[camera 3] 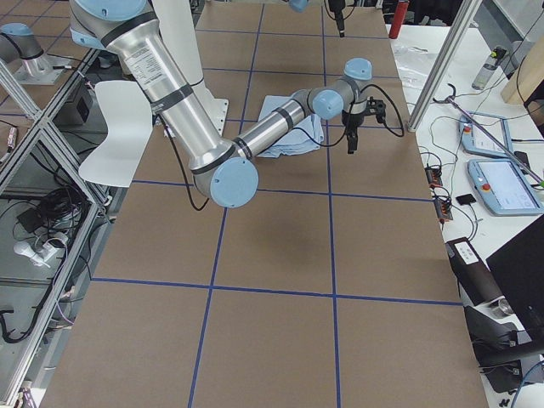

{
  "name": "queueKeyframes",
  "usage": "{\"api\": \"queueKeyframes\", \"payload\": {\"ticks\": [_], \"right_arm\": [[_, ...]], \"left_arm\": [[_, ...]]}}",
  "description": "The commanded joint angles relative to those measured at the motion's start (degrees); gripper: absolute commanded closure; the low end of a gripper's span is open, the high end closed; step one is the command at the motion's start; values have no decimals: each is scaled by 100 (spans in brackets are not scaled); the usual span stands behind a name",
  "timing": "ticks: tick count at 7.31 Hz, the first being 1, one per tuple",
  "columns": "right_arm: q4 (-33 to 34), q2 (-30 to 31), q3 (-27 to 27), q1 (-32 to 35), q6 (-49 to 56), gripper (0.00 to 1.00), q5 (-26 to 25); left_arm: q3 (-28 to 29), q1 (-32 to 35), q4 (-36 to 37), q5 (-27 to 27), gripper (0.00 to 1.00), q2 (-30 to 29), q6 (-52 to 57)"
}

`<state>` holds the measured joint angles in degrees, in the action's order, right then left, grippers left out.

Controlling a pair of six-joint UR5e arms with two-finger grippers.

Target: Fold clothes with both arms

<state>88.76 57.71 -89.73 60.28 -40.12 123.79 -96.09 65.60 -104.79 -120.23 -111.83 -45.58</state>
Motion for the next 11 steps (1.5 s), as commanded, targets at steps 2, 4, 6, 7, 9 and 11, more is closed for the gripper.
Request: {"api": "queueKeyframes", "payload": {"ticks": [2,4,6,7,9,11], "right_arm": [[727,1126,-53,1631,3405,0,541],[1091,1801,-647,2074,3705,0,628],[1073,2497,-1133,2093,3617,0,497],[1073,2691,-1282,2093,3651,0,436],[1082,2886,-1205,2119,3609,0,505],[1100,2956,-1013,2277,3617,0,916]], "left_arm": [[55,1907,3,-939,1,1247,3405],[-76,2141,-93,-993,1,1943,3751],[-120,2438,-347,-967,1,2033,3670],[-68,2431,-375,-941,1,2321,3670],[300,2414,-349,-748,1,2350,3662],[258,2431,166,-756,1,2367,3679]]}}
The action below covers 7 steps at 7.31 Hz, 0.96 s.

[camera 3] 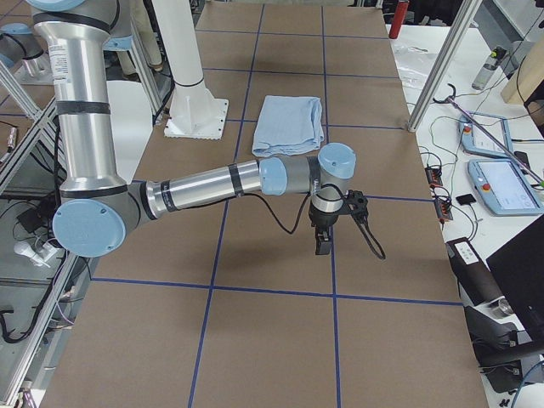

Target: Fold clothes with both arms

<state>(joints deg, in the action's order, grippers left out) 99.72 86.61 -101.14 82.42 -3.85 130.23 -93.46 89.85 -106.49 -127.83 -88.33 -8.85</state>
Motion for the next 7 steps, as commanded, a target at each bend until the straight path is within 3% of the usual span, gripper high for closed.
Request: {"api": "queueKeyframes", "payload": {"ticks": [1,3,7], "right_arm": [[-22,188,199,81,86,0,501],[-22,260,182,177,60,0,520],[-14,514,235,502,94,0,494]], "left_arm": [[-41,-2,923,-57,1,-52,6],[-346,-20,1777,-66,1,-79,6],[-393,-20,1904,-339,1,-70,15]]}}
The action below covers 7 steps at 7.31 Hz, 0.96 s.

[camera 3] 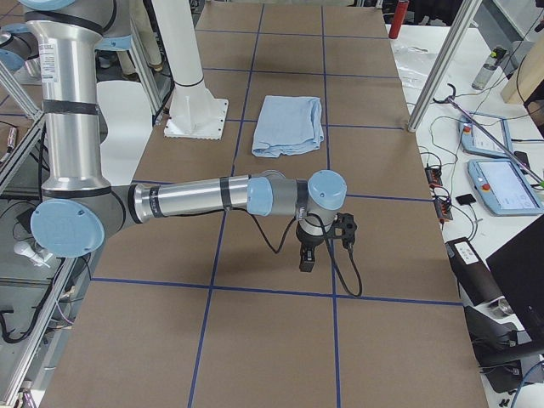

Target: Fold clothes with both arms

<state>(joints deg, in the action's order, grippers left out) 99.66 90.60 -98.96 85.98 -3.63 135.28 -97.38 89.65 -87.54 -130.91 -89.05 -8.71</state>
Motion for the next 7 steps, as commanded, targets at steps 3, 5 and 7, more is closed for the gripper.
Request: {"api": "queueKeyframes", "payload": {"ticks": [3,5,7], "right_arm": [[-8,283,60,419,195,0,7],[-16,274,183,454,476,0,7],[-16,265,210,472,512,0,7]], "left_arm": [[9,0,-9,-22,1,2,53],[-18,0,-9,-31,1,-7,53],[-9,0,-18,-31,1,-7,53]]}}
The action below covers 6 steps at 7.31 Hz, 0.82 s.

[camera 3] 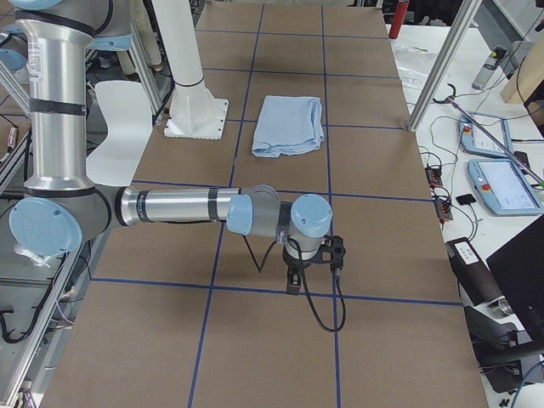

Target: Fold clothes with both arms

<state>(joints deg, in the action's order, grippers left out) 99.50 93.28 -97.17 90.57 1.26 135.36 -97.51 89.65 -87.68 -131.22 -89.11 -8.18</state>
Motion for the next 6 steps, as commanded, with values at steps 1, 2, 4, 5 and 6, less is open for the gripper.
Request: {"api": "queueKeyframes", "payload": {"ticks": [1,2,4,5,6], "right_arm": [[-1,-12,40,13,-11,0,-10],[-1,-12,40,5,-29,0,-10],[-1,-38,22,5,-38,0,-10],[-1,-47,22,5,-38,0,-1],[-10,-47,-13,13,-38,0,-10]], "left_arm": [[-5,0,-3,0,1,8,0],[-5,9,-12,0,1,17,70],[4,0,-3,0,1,26,194],[4,9,-3,0,1,26,194],[4,0,-12,0,1,26,194]]}}
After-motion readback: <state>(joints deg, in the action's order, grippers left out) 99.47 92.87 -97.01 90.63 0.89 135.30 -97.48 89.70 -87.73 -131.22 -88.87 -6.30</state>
